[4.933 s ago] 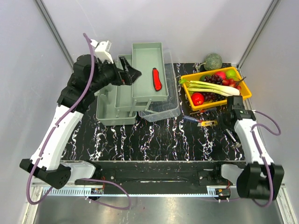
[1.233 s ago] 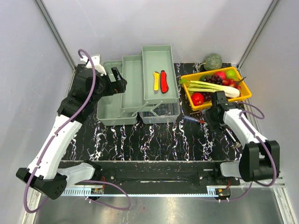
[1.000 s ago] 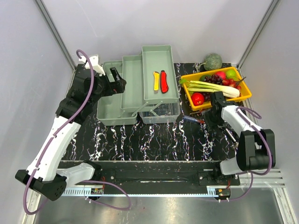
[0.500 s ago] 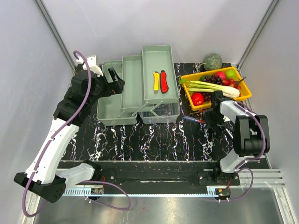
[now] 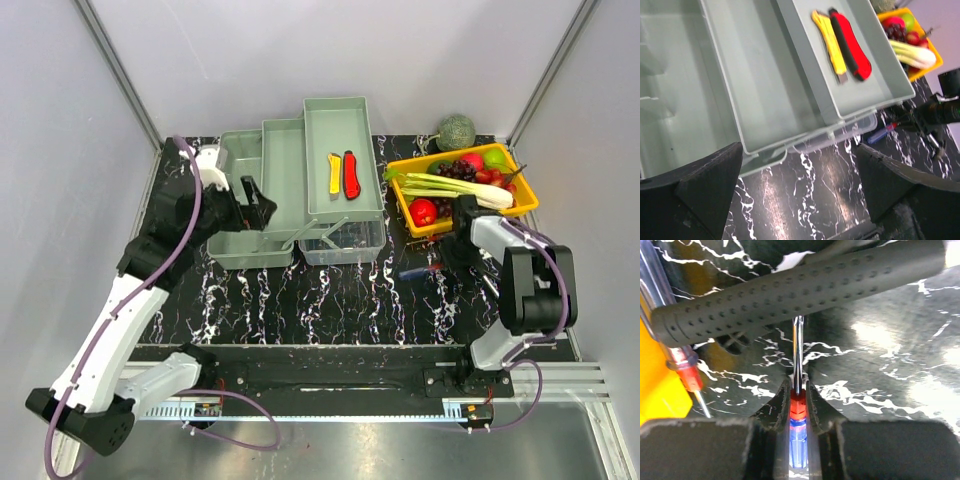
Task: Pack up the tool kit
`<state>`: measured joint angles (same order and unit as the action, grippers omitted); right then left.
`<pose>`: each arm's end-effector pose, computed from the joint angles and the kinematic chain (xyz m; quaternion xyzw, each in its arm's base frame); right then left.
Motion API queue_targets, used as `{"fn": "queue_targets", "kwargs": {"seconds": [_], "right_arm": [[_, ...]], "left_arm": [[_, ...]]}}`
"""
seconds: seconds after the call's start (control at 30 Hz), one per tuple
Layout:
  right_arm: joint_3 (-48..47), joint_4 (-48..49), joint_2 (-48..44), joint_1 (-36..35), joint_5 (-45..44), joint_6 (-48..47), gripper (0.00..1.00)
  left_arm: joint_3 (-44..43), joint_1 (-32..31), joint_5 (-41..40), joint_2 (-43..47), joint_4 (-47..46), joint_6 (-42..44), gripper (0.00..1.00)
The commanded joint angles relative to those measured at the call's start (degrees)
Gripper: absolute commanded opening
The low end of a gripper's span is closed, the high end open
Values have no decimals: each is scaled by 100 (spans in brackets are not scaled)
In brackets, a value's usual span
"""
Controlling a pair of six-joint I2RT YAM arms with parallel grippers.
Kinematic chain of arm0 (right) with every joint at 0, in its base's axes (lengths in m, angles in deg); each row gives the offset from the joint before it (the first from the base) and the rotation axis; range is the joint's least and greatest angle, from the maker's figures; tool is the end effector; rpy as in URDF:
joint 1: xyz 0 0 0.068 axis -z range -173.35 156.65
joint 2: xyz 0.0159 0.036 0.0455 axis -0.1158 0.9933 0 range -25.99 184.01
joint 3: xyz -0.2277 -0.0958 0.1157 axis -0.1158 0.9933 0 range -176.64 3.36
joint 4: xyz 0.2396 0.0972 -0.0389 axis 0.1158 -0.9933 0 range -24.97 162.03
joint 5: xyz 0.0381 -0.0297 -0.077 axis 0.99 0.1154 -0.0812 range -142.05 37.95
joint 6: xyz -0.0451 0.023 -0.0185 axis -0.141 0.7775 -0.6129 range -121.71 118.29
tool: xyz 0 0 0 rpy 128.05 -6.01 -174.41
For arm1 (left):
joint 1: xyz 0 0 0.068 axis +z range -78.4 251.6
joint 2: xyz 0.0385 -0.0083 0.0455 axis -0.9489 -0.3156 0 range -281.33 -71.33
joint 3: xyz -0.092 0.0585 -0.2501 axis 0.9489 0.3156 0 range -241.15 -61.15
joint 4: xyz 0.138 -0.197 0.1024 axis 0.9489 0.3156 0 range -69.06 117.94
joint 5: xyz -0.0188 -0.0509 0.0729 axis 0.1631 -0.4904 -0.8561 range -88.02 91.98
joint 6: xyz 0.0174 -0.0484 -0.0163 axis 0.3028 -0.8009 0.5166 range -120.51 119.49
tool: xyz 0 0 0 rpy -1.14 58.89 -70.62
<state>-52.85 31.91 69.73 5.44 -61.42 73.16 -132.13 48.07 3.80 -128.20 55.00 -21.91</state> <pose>0.2932 0.0004 0.1593 0.6010 0.7900 -0.0086 0.1210 0.1844 -0.0816 0.4152 0.0243 0.8185 -0.2313 0.5254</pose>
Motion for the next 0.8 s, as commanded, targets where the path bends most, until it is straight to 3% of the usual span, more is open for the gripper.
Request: {"fn": "queue_targets", "kwargs": {"seconds": [0.0, 0.2, 0.37, 0.5, 0.63, 0.77], "right_arm": [[452, 232, -790, 25, -575, -499, 0], [672, 662, -2204, 25, -67, -1825, 0], [673, 1155, -3742, 16, 1513, -2792, 0], [-29, 727, -4315, 16, 2789, -3303, 0], [-242, 986, -4991, 25, 4272, -3269, 0], [30, 2463, -5537, 25, 5637, -2313, 0]], "left_arm": [[532, 33, 950, 438, -769, 85, 99], [612, -2, 1812, 571, -647, -30, 99], [401, -81, 2715, 597, -365, -100, 99], [112, -458, 3043, 589, -418, -21, 99], [-126, -1012, 3386, 492, -979, -319, 99], [-74, -1706, 3351, 273, -1638, -575, 99]]}}
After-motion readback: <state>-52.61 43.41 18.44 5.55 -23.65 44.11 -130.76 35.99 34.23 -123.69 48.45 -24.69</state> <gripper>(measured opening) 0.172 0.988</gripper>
